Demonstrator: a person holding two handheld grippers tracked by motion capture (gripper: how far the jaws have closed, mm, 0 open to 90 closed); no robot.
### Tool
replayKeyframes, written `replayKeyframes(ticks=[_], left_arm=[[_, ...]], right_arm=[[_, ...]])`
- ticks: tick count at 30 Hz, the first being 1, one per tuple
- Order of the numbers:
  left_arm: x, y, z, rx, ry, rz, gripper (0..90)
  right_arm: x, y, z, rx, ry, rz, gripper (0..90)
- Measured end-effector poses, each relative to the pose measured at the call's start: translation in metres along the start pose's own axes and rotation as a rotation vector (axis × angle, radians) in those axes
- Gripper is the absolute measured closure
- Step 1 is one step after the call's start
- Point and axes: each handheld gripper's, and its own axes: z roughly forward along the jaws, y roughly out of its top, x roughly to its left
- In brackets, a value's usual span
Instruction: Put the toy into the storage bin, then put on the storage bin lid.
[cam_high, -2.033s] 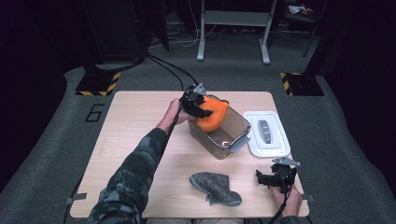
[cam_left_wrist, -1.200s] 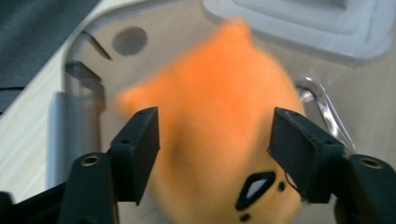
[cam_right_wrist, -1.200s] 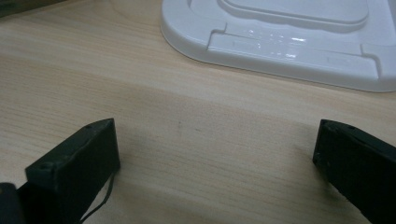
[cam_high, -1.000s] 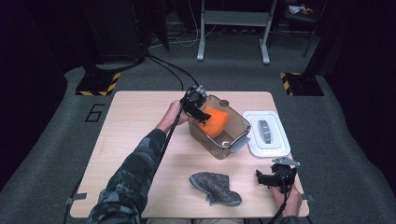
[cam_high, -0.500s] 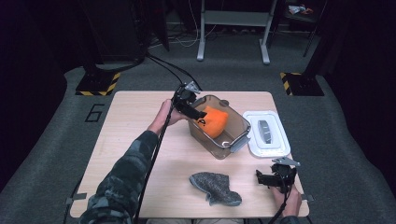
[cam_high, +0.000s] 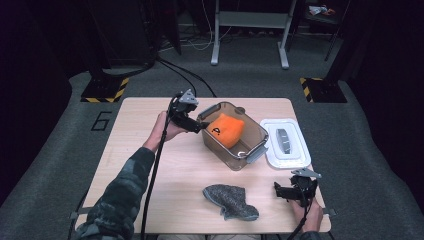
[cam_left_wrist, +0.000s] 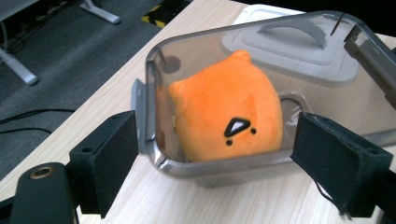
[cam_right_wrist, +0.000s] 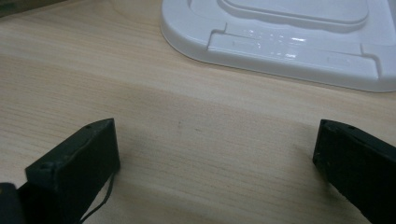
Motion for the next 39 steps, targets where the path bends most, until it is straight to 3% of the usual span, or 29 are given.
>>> replayKeyframes(ticks=[11, 17, 18, 20, 33, 37, 39], left_arm=[[-0.002, -0.030, -0.024, -0.007, 0.043, -0.013, 12.5], [-0.007, -0.053, -0.032, -0.007, 0.049, -0.050, 10.6], [-0.007, -0.058, -0.033, -0.001, 0.064, -0.039, 10.6], [-0.010, -0.066, -0.035, -0.005, 0.074, -0.061, 9.9], [-0.011, -0.128, -0.037, 0.060, 0.152, -0.157, 7.1], [-0.014, -0.151, -0.030, 0.110, 0.200, -0.166, 7.1], [-0.015, -0.164, -0.026, 0.132, 0.201, -0.181, 6.5]], right_arm=[[0.000, 0.000, 0.000, 0.000, 0.000, 0.000, 0.0], [0.000, 0.000, 0.000, 0.000, 0.000, 0.000, 0.0], [0.000, 0.000, 0.000, 0.000, 0.000, 0.000, 0.0], [0.000, 0.000, 0.000, -0.001, 0.001, -0.002, 0.0], [0.000, 0.000, 0.000, 0.000, 0.000, 0.000, 0.0], [0.000, 0.000, 0.000, 0.000, 0.000, 0.000, 0.0], [0.000, 0.000, 0.000, 0.000, 0.000, 0.000, 0.0]])
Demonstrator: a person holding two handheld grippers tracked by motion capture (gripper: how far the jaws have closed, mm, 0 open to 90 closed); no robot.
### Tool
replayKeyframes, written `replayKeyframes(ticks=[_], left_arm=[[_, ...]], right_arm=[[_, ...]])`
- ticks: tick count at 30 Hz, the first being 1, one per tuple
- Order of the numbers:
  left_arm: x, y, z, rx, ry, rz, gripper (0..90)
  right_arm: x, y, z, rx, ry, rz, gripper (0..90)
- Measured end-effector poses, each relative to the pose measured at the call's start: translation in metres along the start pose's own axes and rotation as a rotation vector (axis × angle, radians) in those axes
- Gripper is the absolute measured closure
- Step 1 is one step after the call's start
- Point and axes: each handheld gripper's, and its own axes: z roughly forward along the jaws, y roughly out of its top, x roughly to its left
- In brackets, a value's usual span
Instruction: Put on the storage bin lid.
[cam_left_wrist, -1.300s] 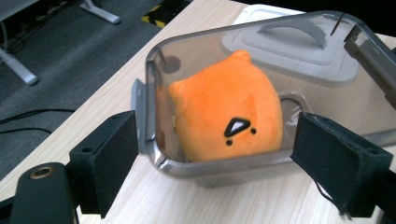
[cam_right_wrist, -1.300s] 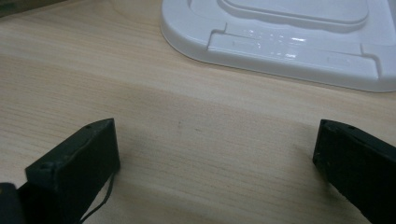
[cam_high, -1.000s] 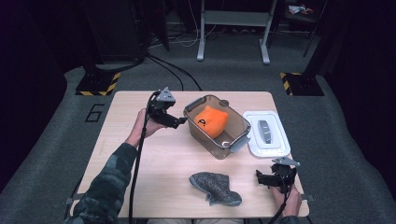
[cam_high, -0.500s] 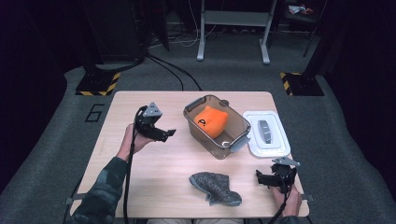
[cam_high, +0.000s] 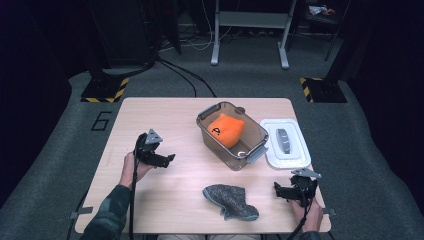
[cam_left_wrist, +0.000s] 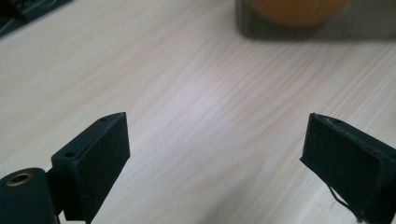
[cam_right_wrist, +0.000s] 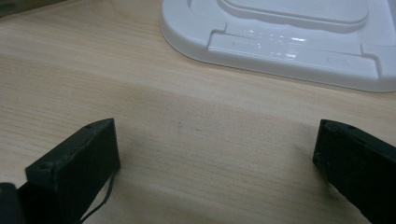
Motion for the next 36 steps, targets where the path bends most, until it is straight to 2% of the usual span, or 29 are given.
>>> replayKeyframes(ticks=[3, 4, 6, 7, 8, 9, 11, 12, 15, 16, 17, 19, 22, 28, 29, 31, 36], left_arm=[[0.002, -0.016, 0.007, 0.043, 0.006, -0.028, 6.2], [0.002, -0.021, 0.011, 0.046, 0.022, -0.040, 5.5], [0.004, -0.026, 0.016, 0.101, -0.002, -0.056, 4.6], [0.005, -0.029, 0.019, 0.111, -0.003, -0.072, 3.3], [0.006, -0.032, 0.021, 0.124, 0.002, -0.076, 2.9], [0.005, -0.036, 0.022, 0.114, 0.027, -0.076, 3.2], [0.004, -0.042, 0.026, 0.127, 0.038, -0.068, 4.7], [0.005, -0.044, 0.027, 0.120, 0.022, -0.096, 2.8], [0.008, -0.051, 0.028, 0.071, 0.021, -0.142, 2.5], [0.009, -0.053, 0.028, 0.056, 0.022, -0.143, 1.8], [0.011, -0.058, 0.028, 0.017, 0.019, -0.141, 0.9], [0.014, -0.060, 0.026, 0.024, 0.041, -0.161, 1.0], [0.014, -0.059, 0.026, 0.026, 0.045, -0.151, 1.0], [0.012, -0.058, 0.028, 0.014, 0.064, -0.159, 0.7], [0.014, -0.058, 0.027, 0.032, 0.064, -0.142, 0.6], [0.014, -0.058, 0.028, 0.027, 0.069, -0.163, 0.7], [0.015, -0.057, 0.029, 0.026, 0.073, -0.181, 0.6]], right_arm=[[0.000, 0.000, 0.000, 0.000, 0.000, 0.000, 0.0], [0.000, 0.000, 0.000, 0.000, 0.000, 0.000, 0.0], [0.000, 0.000, 0.000, 0.000, 0.000, 0.000, 0.0], [0.000, 0.000, 0.000, 0.000, 0.000, 0.000, 0.0], [0.000, 0.000, 0.000, 0.000, 0.000, 0.000, 0.0], [0.000, 0.000, 0.000, 0.000, 0.000, 0.000, 0.0], [0.000, 0.000, 0.000, 0.000, 0.000, -0.001, 0.0], [0.000, 0.000, 0.000, -0.001, 0.001, -0.002, 0.0], [0.000, 0.001, 0.000, 0.001, 0.005, -0.002, 0.0], [-0.001, 0.001, 0.001, 0.000, 0.008, -0.008, 0.0], [-0.002, 0.002, 0.001, 0.001, 0.011, -0.014, 0.0], [-0.002, 0.002, 0.002, -0.002, 0.019, -0.011, 0.0], [-0.001, 0.002, 0.002, -0.001, 0.012, -0.013, 0.0], [0.000, 0.002, 0.002, 0.001, 0.007, -0.005, 0.0], [0.000, 0.002, 0.002, 0.001, 0.009, -0.006, 0.0], [-0.001, 0.002, 0.002, 0.001, 0.020, -0.014, 0.0], [-0.003, 0.004, 0.001, 0.033, 0.025, -0.023, 0.0]])
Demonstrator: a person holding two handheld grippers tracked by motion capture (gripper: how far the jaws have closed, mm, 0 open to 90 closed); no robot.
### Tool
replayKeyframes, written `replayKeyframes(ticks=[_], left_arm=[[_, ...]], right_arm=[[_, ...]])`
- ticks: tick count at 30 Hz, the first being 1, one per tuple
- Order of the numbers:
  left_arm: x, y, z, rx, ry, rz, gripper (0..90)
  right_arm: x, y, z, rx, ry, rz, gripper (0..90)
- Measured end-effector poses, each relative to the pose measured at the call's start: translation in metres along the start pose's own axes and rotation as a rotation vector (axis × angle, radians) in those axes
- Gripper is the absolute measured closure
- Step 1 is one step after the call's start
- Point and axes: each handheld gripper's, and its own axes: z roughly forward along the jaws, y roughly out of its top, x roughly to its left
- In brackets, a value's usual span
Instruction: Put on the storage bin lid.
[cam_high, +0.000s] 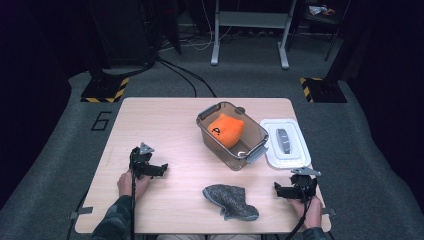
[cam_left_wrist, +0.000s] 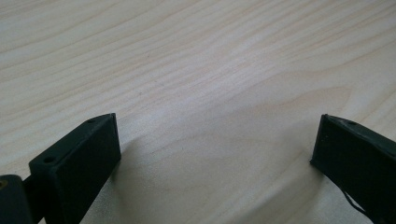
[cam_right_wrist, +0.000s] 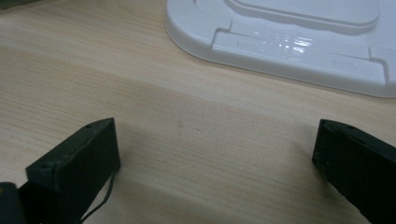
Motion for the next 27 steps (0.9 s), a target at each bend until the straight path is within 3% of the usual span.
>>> replayKeyframes(ticks=[2, 3, 4, 13, 17, 21, 27], left_arm=[[0.000, 0.000, 0.000, -0.002, -0.002, -0.002, 0.6], [0.001, 0.000, -0.001, 0.015, -0.007, 0.010, 0.6], [0.001, 0.001, -0.001, 0.016, -0.006, 0.009, 0.6], [0.001, 0.001, 0.000, 0.009, -0.002, 0.001, 0.6], [0.001, 0.001, 0.001, 0.005, -0.001, 0.002, 0.6], [0.001, 0.001, 0.000, 0.006, -0.002, 0.001, 0.6], [0.001, 0.001, 0.000, 0.007, -0.001, 0.003, 0.6]], right_arm=[[0.000, 0.003, 0.000, 0.021, -0.002, 0.004, 2.0], [-0.001, 0.005, -0.001, 0.021, 0.003, 0.011, 7.2], [-0.003, 0.007, -0.001, 0.011, 0.009, -0.010, 7.0], [-0.018, 0.040, -0.004, 0.009, 0.027, 0.018, 4.6], [-0.023, 0.055, -0.001, 0.025, 0.019, 0.004, 2.0], [-0.027, 0.068, 0.003, 0.045, 0.022, 0.025, 0.0], [-0.033, 0.087, 0.013, 0.052, 0.034, 0.003, 0.0]])
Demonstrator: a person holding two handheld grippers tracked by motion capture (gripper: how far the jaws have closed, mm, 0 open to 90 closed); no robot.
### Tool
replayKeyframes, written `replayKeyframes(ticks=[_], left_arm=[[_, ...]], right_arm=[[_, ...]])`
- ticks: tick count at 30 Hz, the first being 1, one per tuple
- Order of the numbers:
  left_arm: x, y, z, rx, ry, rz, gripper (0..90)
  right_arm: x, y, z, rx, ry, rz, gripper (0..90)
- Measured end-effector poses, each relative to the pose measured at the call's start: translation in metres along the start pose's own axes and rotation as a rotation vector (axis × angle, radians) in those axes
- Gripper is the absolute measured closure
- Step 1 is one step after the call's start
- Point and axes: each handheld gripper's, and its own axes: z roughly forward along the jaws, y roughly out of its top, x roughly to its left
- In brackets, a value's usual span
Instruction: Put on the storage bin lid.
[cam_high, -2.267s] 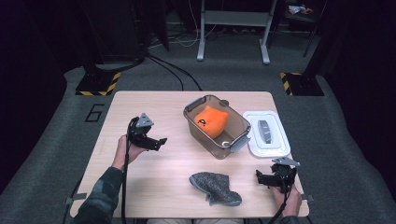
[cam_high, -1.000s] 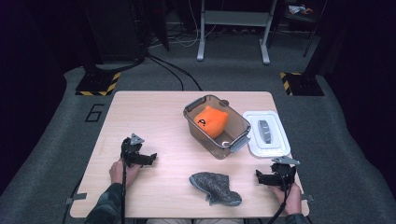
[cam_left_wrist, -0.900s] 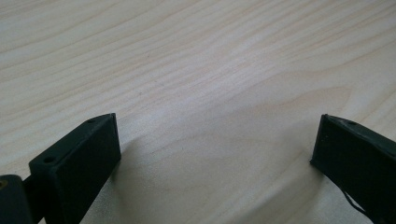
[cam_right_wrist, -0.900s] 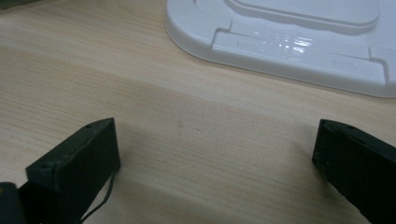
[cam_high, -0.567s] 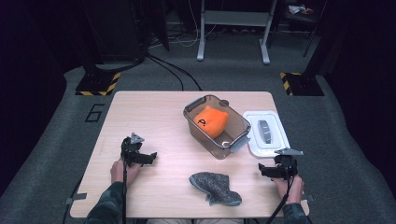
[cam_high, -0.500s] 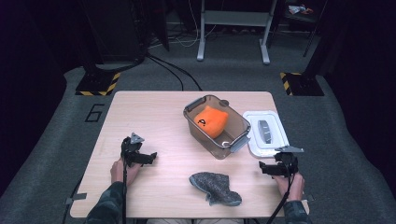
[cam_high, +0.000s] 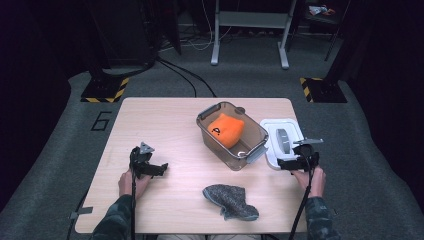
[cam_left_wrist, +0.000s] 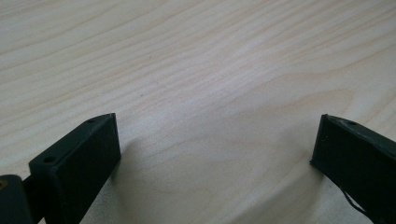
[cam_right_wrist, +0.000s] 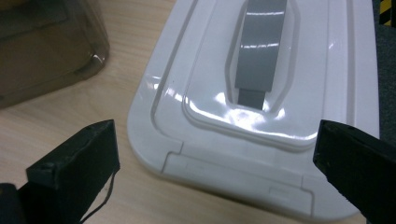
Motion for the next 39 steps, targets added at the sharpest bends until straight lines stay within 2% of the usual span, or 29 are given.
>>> replayKeyframes(ticks=[9, 12, 14, 16, 18, 19, 20, 21, 22, 24, 25, 29, 31, 37, 39], left_arm=[[0.000, 0.000, 0.000, -0.006, 0.003, -0.002, 0.6], [0.000, 0.000, 0.000, -0.002, 0.004, -0.001, 0.6], [0.000, 0.000, 0.000, 0.000, 0.000, 0.000, 0.6], [0.000, 0.000, 0.000, -0.005, 0.004, -0.003, 0.6], [0.000, 0.000, 0.001, -0.006, 0.004, -0.003, 0.6], [0.000, 0.000, 0.001, -0.005, 0.004, -0.003, 0.6], [0.000, 0.000, 0.001, -0.006, 0.004, -0.003, 0.6], [0.000, 0.000, 0.000, -0.003, 0.005, -0.001, 0.6], [0.000, 0.000, 0.000, -0.004, 0.005, -0.002, 0.6], [0.000, 0.000, 0.001, -0.006, 0.005, -0.003, 0.6], [0.000, 0.000, 0.001, -0.006, 0.006, -0.001, 0.6], [0.000, 0.000, 0.001, -0.006, 0.007, -0.001, 0.6], [0.000, 0.000, 0.001, -0.010, 0.006, -0.013, 0.6], [0.000, 0.000, 0.001, -0.010, 0.005, -0.013, 0.6], [0.000, 0.000, 0.001, -0.008, 0.005, -0.011, 0.6]], right_arm=[[-0.008, 0.023, 0.016, 0.018, 0.002, -0.005, 0.0], [-0.011, 0.030, 0.022, 0.026, 0.008, 0.009, 0.0], [-0.012, 0.033, 0.025, 0.027, -0.004, -0.005, 0.1], [-0.014, 0.038, 0.029, 0.039, 0.015, 0.026, 0.3], [-0.017, 0.042, 0.032, 0.022, 0.002, 0.016, 3.7], [-0.017, 0.044, 0.034, 0.025, 0.010, 0.021, 4.9], [-0.017, 0.046, 0.035, 0.032, 0.012, 0.050, 7.4], [-0.018, 0.048, 0.037, 0.044, 0.016, 0.058, 11.0], [-0.020, 0.050, 0.038, 0.036, 0.016, 0.052, 15.0], [-0.021, 0.051, 0.041, 0.005, -0.019, 0.044, 18.0], [-0.021, 0.052, 0.042, 0.001, -0.021, 0.038, 22.8], [-0.020, 0.053, 0.050, 0.008, -0.039, 0.045, 32.0], [-0.020, 0.053, 0.054, 0.009, -0.039, 0.039, 35.5], [-0.016, 0.056, 0.062, 0.000, -0.074, 0.026, 48.9], [-0.018, 0.057, 0.064, 0.012, -0.073, 0.046, 53.6]])
